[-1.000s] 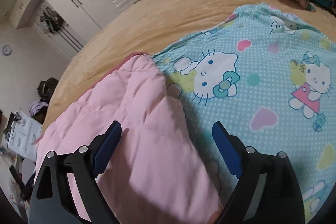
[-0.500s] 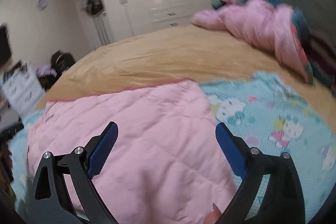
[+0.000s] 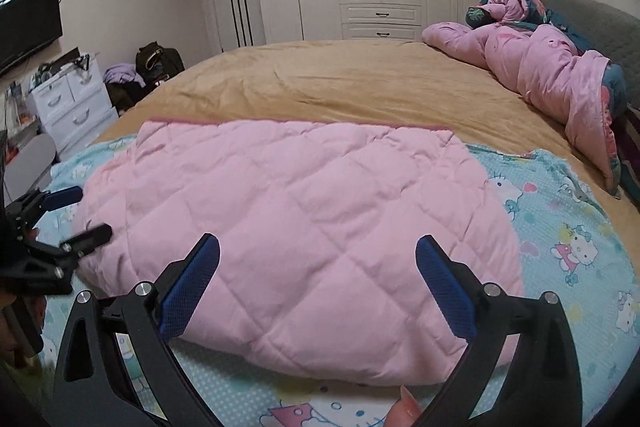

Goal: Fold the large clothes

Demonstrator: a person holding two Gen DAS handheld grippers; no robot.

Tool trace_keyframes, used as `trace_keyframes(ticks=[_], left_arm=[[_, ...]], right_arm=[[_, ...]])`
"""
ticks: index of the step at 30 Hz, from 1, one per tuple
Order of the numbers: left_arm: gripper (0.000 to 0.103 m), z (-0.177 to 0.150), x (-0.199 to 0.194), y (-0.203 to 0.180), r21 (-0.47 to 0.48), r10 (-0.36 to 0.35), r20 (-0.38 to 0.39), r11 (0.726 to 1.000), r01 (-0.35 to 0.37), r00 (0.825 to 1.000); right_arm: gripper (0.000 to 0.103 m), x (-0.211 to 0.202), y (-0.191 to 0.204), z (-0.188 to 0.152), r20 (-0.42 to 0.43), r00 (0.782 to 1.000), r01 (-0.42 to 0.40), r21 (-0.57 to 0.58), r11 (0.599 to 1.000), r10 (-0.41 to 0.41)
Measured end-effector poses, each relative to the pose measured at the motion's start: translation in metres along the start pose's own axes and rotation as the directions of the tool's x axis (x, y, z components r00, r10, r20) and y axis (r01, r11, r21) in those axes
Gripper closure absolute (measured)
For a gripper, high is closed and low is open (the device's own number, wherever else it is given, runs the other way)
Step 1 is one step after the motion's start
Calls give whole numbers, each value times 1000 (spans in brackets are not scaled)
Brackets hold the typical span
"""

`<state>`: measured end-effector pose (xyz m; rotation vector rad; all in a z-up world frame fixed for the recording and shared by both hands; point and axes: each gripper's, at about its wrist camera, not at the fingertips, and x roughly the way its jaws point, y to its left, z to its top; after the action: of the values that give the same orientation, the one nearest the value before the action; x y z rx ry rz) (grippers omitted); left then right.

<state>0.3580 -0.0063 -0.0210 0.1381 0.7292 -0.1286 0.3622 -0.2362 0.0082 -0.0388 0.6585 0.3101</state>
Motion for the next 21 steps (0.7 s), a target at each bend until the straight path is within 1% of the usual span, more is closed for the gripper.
trace_keyframes(ticks=[2, 6, 7, 8, 10, 11, 13, 14, 16, 18, 21], left_arm=[[9, 0, 12, -5, 0, 20, -25, 1000, -20, 1000], [8, 8, 34, -4, -11, 28, -62, 1000, -29, 998], [8, 9, 40, -3, -20, 24, -72, 999, -26, 997], [8, 10, 50, 2, -52, -4, -89, 999, -1, 996], [8, 8, 61, 13, -114, -51, -106, 993, 39, 993], [8, 8, 64, 14, -126, -57, -105, 991, 44, 993], [8, 4, 73, 12, -108, -42, -104, 994, 31, 994], [8, 1, 77, 10, -100, -32, -108, 995, 21, 994], [8, -3, 84, 10, -120, -34, -112, 993, 20, 993], [8, -7, 87, 13, -147, -42, -108, 989, 26, 993], [8, -11, 87, 11, -152, -27, -94, 988, 12, 995]], right_arm=[[5, 7, 0, -3, -14, 1000, -10, 4, 1000, 10], [5, 28, 4, -6, -44, 999, -5, -2, 1000, 5], [5, 35, 5, -7, -59, 998, 9, -9, 1000, -9], [5, 44, 4, -8, -85, 996, 23, -9, 1000, -24], [4, 62, 1, -13, -139, 990, 2, 13, 1000, -1], [4, 69, -3, -16, -154, 988, -12, 32, 999, 17], [4, 80, -6, -20, -178, 983, -28, 50, 998, 36], [4, 85, -6, -22, -193, 981, -26, 43, 999, 34], [4, 92, -3, -25, -210, 977, -11, 27, 1000, 17], [4, 96, -1, -27, -210, 978, -1, 22, 1000, 5], [4, 97, 1, -31, -197, 980, 10, 18, 1000, -6]])
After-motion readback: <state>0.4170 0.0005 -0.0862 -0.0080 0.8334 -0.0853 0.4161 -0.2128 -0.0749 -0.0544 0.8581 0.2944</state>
